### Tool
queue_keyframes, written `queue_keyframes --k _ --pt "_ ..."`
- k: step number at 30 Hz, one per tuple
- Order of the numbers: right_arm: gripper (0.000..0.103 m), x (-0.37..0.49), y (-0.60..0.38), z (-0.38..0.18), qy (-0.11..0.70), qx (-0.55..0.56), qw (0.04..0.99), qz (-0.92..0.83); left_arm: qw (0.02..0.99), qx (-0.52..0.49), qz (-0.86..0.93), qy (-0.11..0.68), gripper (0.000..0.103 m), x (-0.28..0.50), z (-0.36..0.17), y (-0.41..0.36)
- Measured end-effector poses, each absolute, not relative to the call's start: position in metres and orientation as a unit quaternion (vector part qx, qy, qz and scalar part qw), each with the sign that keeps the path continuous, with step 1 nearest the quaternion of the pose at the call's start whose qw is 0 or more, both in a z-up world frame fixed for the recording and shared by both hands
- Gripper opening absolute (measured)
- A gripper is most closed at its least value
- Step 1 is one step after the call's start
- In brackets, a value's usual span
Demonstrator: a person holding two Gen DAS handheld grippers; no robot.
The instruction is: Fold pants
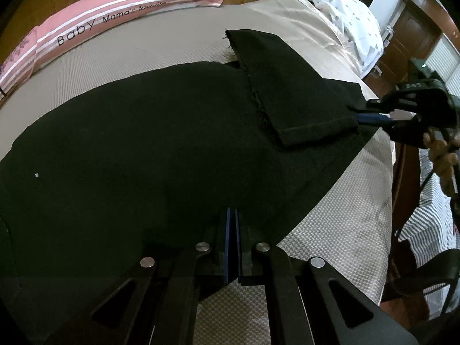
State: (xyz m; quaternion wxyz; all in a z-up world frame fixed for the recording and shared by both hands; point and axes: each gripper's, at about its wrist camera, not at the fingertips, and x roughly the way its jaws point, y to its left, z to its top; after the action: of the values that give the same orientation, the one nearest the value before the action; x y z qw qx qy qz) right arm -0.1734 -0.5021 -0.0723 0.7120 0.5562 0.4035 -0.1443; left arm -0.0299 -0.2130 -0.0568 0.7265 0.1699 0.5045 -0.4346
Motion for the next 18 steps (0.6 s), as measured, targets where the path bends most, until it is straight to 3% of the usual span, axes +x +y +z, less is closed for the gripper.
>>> queue_keyframes --k 7,9,18 --pt "0.017 -0.165 -0.523 -0.095 0.347 0.613 0.689 -0.168 0.727 0.169 -0.435 0.504 0.004 -0.03 -0.058 -0.213" --pt "0.009 -0.156 -0.531 -0.088 0.338 0.602 0.702 -0.174 0.727 0.169 -0.435 0.504 0.004 -0.03 -0.058 -0.213" --pt "0.004 -0.106 -0.572 -0.059 0.309 0.557 0.742 -0.212 0.727 0.17 -0.436 0.502 0.004 -0.032 -0.058 -0.213"
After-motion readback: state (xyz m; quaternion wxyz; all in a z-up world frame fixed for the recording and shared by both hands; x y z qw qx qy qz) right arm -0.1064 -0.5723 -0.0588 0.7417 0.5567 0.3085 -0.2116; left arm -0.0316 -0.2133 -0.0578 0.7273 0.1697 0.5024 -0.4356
